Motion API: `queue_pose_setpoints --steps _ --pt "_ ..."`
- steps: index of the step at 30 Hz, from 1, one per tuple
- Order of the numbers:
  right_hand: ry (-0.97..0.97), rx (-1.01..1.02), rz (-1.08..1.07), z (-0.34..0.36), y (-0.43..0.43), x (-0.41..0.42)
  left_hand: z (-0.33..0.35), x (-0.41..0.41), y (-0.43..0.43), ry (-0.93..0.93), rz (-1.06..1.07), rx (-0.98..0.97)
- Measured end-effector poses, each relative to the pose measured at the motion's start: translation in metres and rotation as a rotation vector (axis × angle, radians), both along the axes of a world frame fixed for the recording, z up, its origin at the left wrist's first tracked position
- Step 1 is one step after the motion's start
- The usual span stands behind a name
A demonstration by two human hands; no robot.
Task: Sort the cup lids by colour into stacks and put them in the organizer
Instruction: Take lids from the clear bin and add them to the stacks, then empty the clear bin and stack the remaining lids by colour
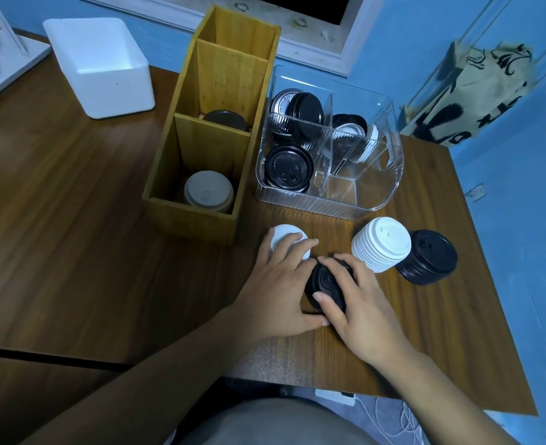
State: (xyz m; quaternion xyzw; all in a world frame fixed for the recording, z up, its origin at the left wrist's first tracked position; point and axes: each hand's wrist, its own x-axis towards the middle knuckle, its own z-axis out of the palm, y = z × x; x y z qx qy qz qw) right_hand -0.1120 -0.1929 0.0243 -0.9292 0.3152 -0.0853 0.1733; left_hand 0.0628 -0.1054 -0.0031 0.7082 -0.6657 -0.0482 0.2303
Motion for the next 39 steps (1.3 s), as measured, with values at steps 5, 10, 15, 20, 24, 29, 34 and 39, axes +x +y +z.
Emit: queue_pose_setpoints --steps 5,10,15,20,24,29,34,39 --pt "0.042 -0.046 0.006 0.0 0.0 0.003 0.0 -0.001 0.001 0.003 0.0 -0.013" --pt "-0.044 -0.002 0.004 -0.001 -0.002 -0.007 0.001 -0.001 0.002 0.006 0.007 -0.006" --pt "-0.105 0.01 -0.095 0.002 -0.006 -0.056 0.004 0.002 0.005 0.13 0.092 -0.097" --pt "-0.14 -0.073 -0.243 -0.001 -0.018 -0.11 0.004 0.001 0.0 0.206 0.269 -0.018" --pt "-0.15 -0.074 -0.306 -0.006 -0.035 -0.137 0.008 -0.013 -0.004 0.222 0.17 0.019" --pt "-0.247 0.025 -0.225 -0.011 -0.045 -0.144 0.01 -0.053 -0.015 0.272 0.001 0.002" --pt "-0.439 0.052 -0.281 0.001 -0.052 -0.154 0.02 -0.062 -0.024 0.304 0.052 0.043" --pt "-0.464 0.003 -0.219 0.025 -0.065 -0.142 0.066 -0.023 -0.034 0.188 0.235 -0.132"
